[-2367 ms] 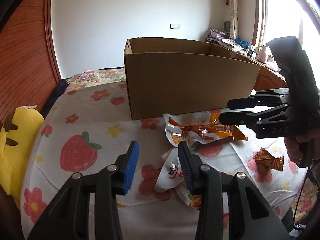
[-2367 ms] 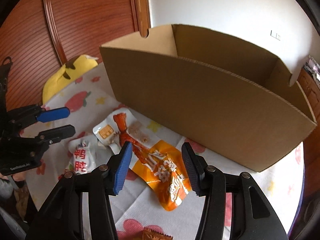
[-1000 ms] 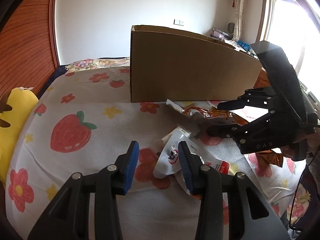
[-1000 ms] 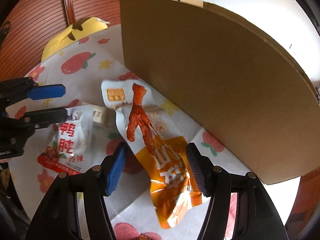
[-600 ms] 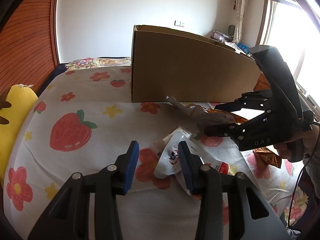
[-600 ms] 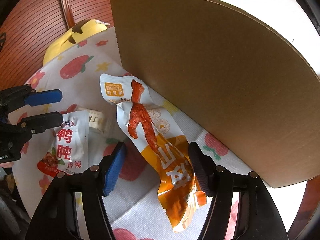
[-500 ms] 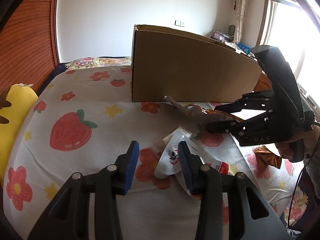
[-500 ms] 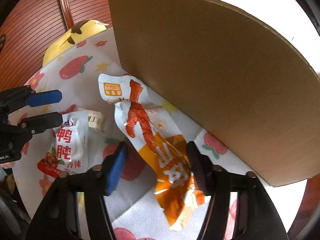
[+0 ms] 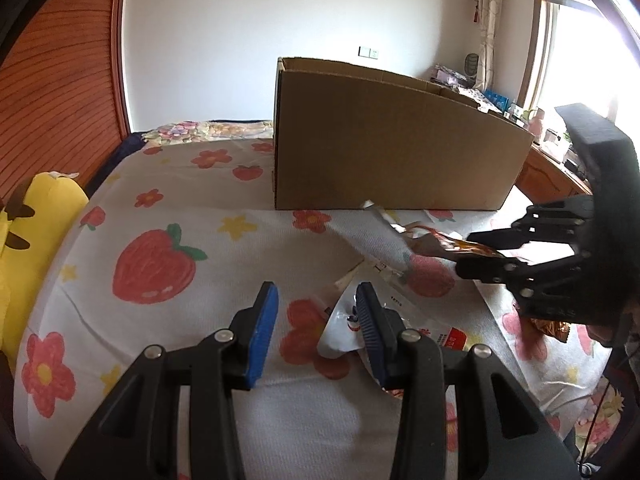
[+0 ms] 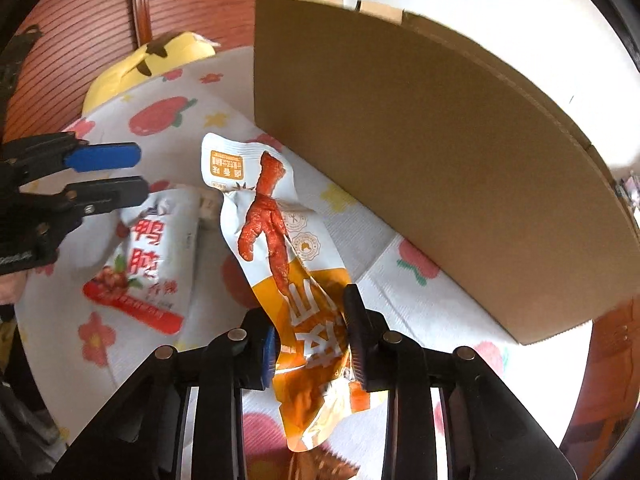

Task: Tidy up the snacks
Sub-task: 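Grasp the orange chicken-feet pouch with the right gripper while the left gripper grasps the white duck-neck pouch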

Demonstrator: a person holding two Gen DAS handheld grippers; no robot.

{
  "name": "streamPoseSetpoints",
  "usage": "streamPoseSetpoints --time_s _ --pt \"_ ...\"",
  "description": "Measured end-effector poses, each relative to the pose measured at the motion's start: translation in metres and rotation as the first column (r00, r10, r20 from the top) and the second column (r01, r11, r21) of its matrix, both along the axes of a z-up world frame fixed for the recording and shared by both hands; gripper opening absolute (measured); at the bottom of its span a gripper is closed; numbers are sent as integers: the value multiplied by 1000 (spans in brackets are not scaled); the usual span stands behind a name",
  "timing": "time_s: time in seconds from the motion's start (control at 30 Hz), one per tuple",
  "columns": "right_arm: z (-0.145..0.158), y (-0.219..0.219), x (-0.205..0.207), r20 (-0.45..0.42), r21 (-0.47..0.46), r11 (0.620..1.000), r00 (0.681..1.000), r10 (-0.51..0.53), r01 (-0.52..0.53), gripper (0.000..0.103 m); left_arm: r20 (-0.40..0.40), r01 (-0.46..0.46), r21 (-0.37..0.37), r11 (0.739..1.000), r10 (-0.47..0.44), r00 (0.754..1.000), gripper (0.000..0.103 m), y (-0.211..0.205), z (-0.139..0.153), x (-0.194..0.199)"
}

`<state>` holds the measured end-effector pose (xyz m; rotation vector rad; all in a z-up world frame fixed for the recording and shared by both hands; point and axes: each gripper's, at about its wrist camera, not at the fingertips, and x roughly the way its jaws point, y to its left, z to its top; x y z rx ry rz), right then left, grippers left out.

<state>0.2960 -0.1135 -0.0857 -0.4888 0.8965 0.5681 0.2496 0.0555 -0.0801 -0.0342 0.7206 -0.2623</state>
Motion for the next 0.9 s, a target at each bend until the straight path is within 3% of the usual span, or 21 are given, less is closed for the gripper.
streamPoseSetpoints --time_s 0.3,0.9 --pt "23 -30 -35 62 128 991 997 -55 47 28 -25 8 -11 1000 -8 1000 47 -17 6 -8" --pt "13 -115 -68 98 201 955 966 -240 217 28 -95 -35 146 989 50 994 48 -57 -6 2"
